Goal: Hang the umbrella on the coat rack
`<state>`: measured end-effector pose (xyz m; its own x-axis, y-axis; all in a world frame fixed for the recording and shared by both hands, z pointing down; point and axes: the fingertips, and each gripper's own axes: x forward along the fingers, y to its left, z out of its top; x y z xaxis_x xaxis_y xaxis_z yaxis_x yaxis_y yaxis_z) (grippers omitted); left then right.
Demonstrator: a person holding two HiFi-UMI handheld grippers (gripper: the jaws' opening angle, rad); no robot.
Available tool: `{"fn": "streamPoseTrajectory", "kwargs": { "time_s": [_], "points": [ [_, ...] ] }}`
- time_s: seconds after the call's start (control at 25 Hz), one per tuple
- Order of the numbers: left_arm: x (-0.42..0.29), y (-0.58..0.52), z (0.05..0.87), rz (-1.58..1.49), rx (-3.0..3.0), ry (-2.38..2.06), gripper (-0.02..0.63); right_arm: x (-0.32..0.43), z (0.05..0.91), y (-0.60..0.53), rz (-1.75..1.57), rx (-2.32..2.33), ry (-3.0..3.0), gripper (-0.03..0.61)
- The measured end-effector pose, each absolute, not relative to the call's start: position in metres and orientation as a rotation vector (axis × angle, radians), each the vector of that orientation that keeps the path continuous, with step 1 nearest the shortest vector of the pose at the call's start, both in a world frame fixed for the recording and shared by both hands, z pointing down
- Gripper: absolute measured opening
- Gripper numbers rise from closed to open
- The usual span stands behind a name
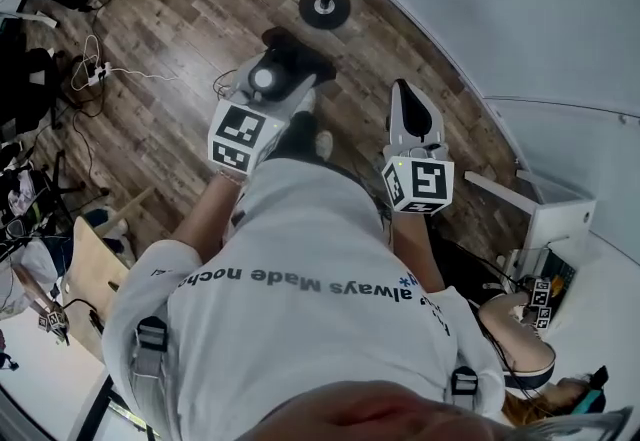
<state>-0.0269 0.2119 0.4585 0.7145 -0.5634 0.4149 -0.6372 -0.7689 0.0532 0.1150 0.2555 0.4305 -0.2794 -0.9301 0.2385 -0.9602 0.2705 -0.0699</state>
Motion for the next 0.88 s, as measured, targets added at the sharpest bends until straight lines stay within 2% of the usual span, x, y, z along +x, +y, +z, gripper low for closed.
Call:
{"fn": "streamPoseTrajectory", "kwargs": {
  "time_s": [0.56,0.88],
  "points": [
    [-0.048,-0.002,0.48,0.555,2.696,-0.934,0.241,0.102,0.441,0.037,0.308,1.833,-2.315,0.002],
    [-0.056,-0.061,0.487,0.551,2.679,-0.873,0.241,0.097,0.447,-0.016,0.349,1.86,-2.257,0.0]
  ]
}}
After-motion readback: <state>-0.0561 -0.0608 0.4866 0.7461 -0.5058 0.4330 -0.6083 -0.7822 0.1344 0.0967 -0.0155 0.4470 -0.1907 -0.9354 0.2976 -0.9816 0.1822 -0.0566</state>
